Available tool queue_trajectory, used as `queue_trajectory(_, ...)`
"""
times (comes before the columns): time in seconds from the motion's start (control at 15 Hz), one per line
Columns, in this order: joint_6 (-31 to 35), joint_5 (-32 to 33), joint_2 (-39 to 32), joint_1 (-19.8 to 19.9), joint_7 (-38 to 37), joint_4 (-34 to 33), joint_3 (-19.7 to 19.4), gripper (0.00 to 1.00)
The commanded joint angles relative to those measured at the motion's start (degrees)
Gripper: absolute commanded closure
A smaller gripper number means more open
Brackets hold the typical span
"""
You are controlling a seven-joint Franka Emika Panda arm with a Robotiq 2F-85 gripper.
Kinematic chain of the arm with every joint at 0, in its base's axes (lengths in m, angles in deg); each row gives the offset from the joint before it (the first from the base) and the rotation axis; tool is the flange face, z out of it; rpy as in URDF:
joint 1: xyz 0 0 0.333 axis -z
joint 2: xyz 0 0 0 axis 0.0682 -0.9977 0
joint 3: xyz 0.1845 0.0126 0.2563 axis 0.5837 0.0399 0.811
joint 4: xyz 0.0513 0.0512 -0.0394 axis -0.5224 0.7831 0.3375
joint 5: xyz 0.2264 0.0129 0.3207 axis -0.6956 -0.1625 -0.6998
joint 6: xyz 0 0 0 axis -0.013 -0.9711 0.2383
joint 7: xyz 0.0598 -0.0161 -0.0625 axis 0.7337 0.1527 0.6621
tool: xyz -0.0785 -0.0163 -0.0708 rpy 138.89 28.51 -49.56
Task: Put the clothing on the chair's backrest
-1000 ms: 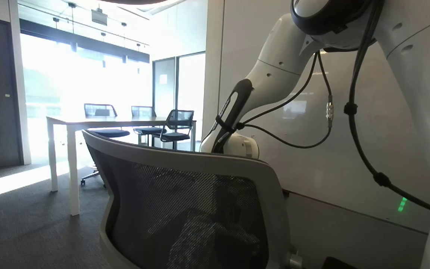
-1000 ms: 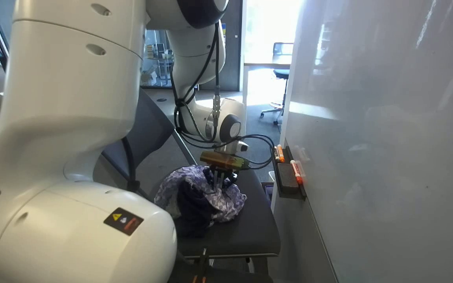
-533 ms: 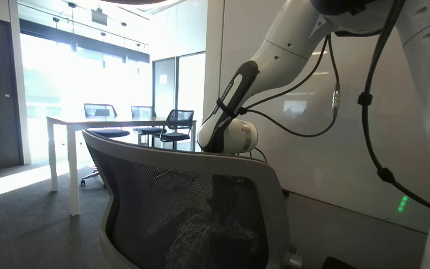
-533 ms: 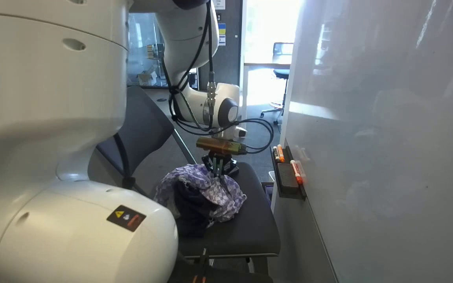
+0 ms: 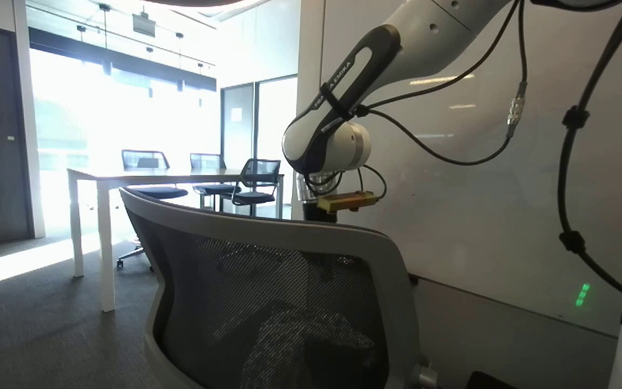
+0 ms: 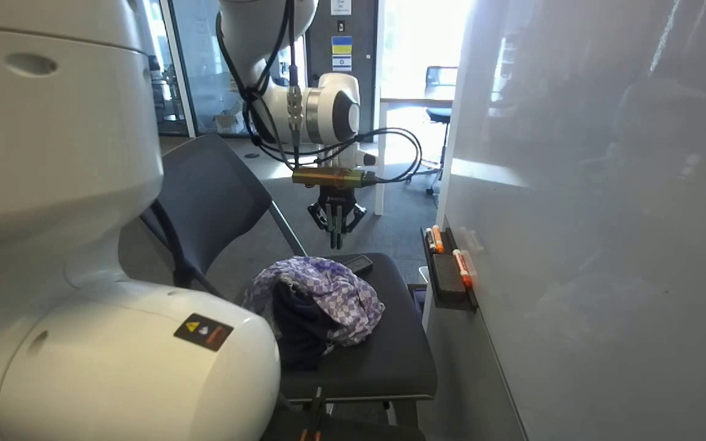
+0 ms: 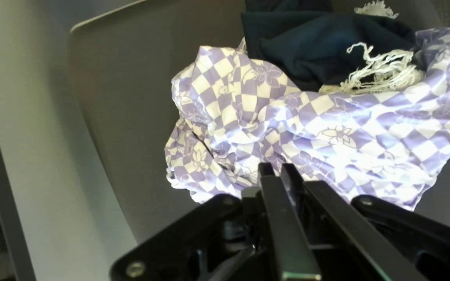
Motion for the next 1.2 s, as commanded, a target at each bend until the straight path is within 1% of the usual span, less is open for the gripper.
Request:
queue_trajectory(0.0, -8.43, -1.35, -2.30, 0.40, 2.64, -4.81, -0.51, 0.62)
queue_trajectory(0.07, -10.09, -2.86, -3.12, 0.48, 4.74, -5.49, -0.15, 0.60)
queue_trajectory(0.13, -11.90, -3.80, -3.86, 0.51, 6.83, -6.01, 0.13, 0.52)
queue_trajectory(0.27, -14.40, -3.56, -5.83, -0.21, 8.81, -6.80, 0.86, 0.38)
queue_trajectory(0.47, -15.84, -0.59, -9.93, -1.95, 8.96, -7.66, 2.28, 0.14)
queue_trajectory(0.6, -17.13, 0.16, -12.29, -3.08, 9.51, -8.22, 3.42, 0.02)
queue_trajectory(0.73, -16.19, 2.50, -14.22, -4.46, 10.02, -8.17, 4.33, 0.00)
queue_trajectory(0.87, -13.29, 6.66, -15.68, -5.97, 9.01, -7.87, 4.39, 0.00)
queue_trajectory(1.13, -14.22, 8.81, -16.67, -7.11, 9.08, -9.12, 4.87, 0.00)
